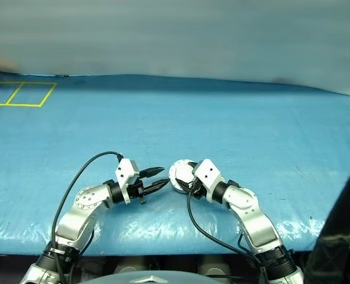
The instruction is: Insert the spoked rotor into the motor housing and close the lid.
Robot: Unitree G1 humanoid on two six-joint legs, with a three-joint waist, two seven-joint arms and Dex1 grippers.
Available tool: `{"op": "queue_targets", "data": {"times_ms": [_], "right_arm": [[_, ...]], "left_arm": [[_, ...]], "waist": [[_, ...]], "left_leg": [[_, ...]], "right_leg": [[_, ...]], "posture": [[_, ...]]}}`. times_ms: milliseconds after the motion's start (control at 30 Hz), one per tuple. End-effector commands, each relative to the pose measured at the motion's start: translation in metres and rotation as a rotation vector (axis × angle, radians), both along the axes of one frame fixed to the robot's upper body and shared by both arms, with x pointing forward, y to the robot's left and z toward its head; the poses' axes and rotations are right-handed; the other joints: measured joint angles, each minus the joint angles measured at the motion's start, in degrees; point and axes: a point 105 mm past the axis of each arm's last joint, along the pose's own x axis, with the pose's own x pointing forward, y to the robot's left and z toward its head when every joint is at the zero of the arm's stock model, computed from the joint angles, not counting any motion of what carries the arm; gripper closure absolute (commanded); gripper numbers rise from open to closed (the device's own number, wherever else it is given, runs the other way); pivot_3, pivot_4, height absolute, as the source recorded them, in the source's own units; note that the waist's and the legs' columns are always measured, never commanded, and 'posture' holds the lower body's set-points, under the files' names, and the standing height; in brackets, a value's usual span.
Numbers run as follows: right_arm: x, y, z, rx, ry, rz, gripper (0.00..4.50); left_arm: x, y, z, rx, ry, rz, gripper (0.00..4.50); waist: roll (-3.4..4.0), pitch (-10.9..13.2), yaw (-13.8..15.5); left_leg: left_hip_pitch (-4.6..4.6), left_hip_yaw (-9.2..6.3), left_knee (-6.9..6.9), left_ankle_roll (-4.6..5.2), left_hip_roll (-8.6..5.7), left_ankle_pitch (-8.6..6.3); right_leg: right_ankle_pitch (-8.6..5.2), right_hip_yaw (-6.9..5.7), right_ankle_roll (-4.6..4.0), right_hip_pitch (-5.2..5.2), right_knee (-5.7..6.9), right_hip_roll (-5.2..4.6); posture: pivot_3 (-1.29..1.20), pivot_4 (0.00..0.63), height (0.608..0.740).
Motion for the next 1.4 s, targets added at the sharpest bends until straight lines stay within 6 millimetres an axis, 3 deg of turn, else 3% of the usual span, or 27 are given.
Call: {"op": "queue_targets", "data": {"times_ms": [33, 100, 633, 767, 1200, 1333, 1400], "right_arm": [[-0.007, -0.014, -0.032, -0.081, 0.112, -0.04, 1.5], [-0.007, -0.015, -0.032, -0.085, 0.113, -0.042, 1.5], [-0.007, -0.015, -0.032, -0.093, 0.106, -0.043, 1.5], [-0.008, -0.013, -0.033, -0.088, 0.11, -0.042, 1.5], [-0.002, -0.012, -0.026, -0.05, 0.069, -0.079, 1.5], [-0.006, -0.008, -0.02, -0.004, 0.087, -0.036, 0.18], [-0.002, -0.009, -0.017, -0.006, 0.076, -0.058, 0.04]], "left_arm": [[0.004, 0.0, 0.006, -0.003, -0.053, 0.029, 3.95], [0.003, -0.002, 0.003, 0.006, -0.039, 0.021, 4.48], [0.011, -0.019, -0.012, -0.011, 0.008, 0.002, 4.48], [0.011, -0.022, -0.029, 0.104, 0.013, -0.008, 4.48], [0.012, -0.026, -0.041, 0.122, 0.04, -0.005, 4.48], [0.012, -0.024, -0.04, 0.123, 0.04, -0.005, 4.5], [0.013, -0.022, -0.04, 0.123, 0.041, -0.001, 4.5]], "waist": [[0.0, 0.0, 0.0], [0.0, 0.0, 0.02], [-0.02, -0.01, 0.06], [-0.06, -0.08, 0.17], [0.0, -0.66, 0.62], [0.05, -0.72, 0.69], [0.1, -0.75, 0.7]], "left_leg": [[0.0, 0.0, 0.0, 0.0, 0.0, 0.0], [0.0, 0.0, 0.0, 0.0, 0.0, 0.0], [-0.04, -0.02, 0.0, 0.02, 0.0, -0.01], [-0.04, -0.04, 0.0, 0.02, 0.0, -0.01], [-0.03, -0.08, 0.0, 0.0, 0.0, -0.02], [-0.06, -0.08, -0.02, -0.02, 0.0, -0.04], [-0.06, -0.09, -0.14, 0.0, -0.01, -0.03]], "right_leg": [[0.0, 0.0, -0.01, 0.0, 0.0, 0.0], [0.0, 0.0, -0.01, 0.0, 0.0, 0.0], [-0.02, -0.05, 0.04, 0.0, -0.07, -0.01], [-0.03, -0.07, 0.06, 0.01, -0.07, -0.02], [-0.07, -0.11, 0.12, 0.03, -0.09, -0.21], [-0.07, -0.2, 0.12, 0.01, -0.11, -0.29], [-0.07, -0.24, 0.12, 0.0, -0.21, -0.3]], "posture": [[0.0, 0.15, 0.74], [0.0, 0.15, 0.74], [0.0, 0.15, 0.74], [0.0, 0.15, 0.74], [0.0, 0.15, 0.74], [0.0, 0.15, 0.74], [0.0, 0.15, 0.74]]}}
